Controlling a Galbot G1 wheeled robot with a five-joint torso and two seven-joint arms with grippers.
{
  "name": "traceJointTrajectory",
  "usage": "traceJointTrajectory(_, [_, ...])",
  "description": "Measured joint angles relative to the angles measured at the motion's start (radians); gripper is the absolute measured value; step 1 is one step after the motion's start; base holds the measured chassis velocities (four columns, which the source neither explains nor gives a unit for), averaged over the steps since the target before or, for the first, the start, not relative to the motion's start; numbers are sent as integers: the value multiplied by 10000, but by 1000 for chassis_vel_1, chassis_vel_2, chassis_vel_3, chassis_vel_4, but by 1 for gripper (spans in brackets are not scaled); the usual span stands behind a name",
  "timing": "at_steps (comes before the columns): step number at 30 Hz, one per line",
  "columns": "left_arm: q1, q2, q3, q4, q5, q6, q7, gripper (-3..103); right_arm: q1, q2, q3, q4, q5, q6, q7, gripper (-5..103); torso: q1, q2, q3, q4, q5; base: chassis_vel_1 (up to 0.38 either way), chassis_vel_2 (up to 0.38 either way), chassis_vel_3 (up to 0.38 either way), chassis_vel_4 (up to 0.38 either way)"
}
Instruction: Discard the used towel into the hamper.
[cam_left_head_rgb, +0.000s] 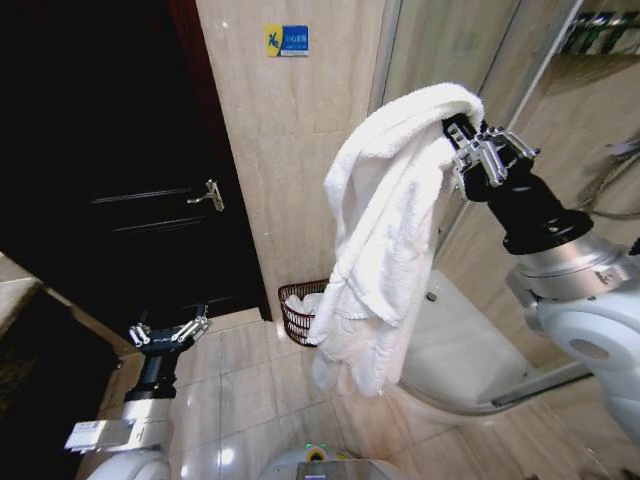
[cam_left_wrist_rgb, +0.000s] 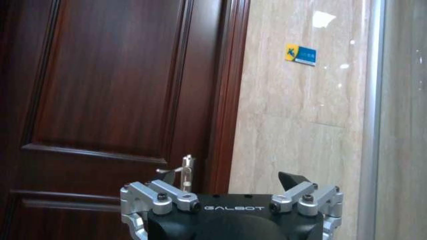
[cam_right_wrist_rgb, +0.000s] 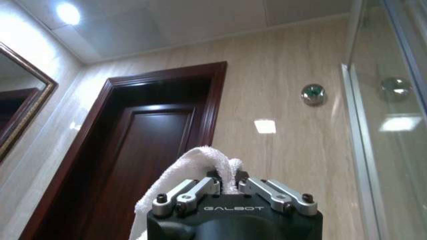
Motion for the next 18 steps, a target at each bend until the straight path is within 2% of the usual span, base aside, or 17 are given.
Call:
traceJointTrajectory(5, [0, 0, 0, 0, 0, 0, 0, 100, 471, -361, -64, -163, 298, -39, 46, 9, -5, -2, -3, 3, -4, -34, 46, 36, -39])
traceJointTrajectory(18, [0, 0, 0, 0, 0, 0, 0, 100, 271, -255, -43, -243, 293, -58, -5, 9, -13, 0, -6, 1, -1, 3, -8, -4, 3])
